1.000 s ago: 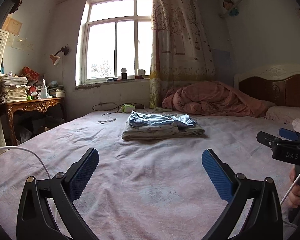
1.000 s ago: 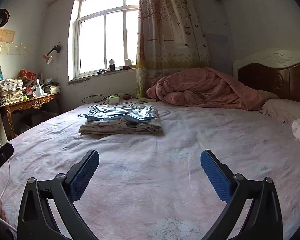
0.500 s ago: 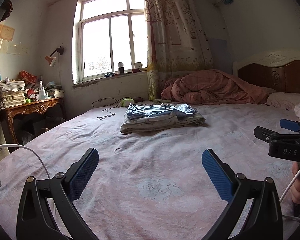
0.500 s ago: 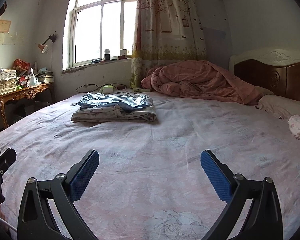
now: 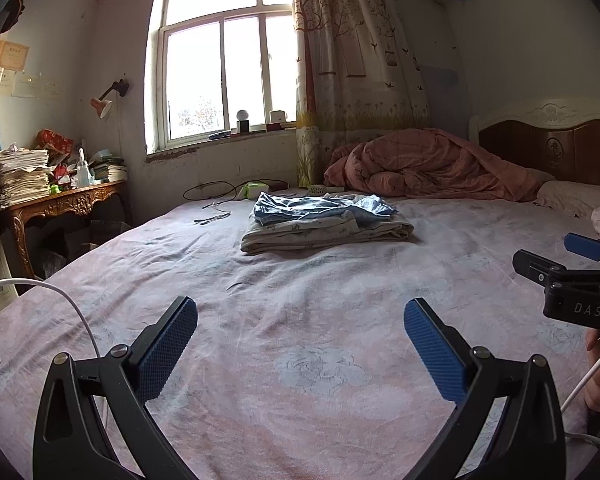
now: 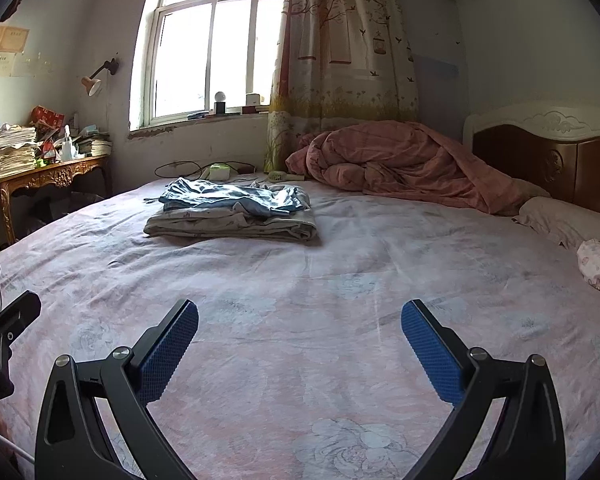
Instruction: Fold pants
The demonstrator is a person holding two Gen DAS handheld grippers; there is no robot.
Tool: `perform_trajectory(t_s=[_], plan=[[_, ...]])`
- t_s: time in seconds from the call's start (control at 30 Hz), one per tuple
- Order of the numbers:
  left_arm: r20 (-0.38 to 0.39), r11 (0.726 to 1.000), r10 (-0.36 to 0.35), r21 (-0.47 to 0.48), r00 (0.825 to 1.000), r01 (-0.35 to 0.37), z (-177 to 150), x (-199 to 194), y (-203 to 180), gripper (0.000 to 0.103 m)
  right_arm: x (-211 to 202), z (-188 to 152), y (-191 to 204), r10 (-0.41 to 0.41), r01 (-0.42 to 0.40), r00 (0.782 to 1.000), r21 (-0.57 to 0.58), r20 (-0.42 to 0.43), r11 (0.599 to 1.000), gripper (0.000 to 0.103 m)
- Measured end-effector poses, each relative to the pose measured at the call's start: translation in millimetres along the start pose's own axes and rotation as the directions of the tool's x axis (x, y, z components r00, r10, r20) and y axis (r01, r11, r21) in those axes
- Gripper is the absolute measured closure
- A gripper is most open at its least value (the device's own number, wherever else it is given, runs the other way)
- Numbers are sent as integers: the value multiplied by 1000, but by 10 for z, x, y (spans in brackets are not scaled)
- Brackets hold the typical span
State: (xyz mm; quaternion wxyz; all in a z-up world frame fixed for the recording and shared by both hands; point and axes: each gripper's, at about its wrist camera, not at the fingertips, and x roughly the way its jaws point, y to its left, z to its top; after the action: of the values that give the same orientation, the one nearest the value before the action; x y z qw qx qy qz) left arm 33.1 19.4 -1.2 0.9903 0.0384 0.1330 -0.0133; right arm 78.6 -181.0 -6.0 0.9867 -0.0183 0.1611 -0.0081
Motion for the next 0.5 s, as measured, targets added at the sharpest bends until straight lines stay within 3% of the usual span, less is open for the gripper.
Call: perform_trajectory(t_s=[0.5], plan=[[-2,1000,3,-6,1000,-3,-2,-16,-5,0,36,-25,40,12,-12,1000,-5,-19,1000,1]])
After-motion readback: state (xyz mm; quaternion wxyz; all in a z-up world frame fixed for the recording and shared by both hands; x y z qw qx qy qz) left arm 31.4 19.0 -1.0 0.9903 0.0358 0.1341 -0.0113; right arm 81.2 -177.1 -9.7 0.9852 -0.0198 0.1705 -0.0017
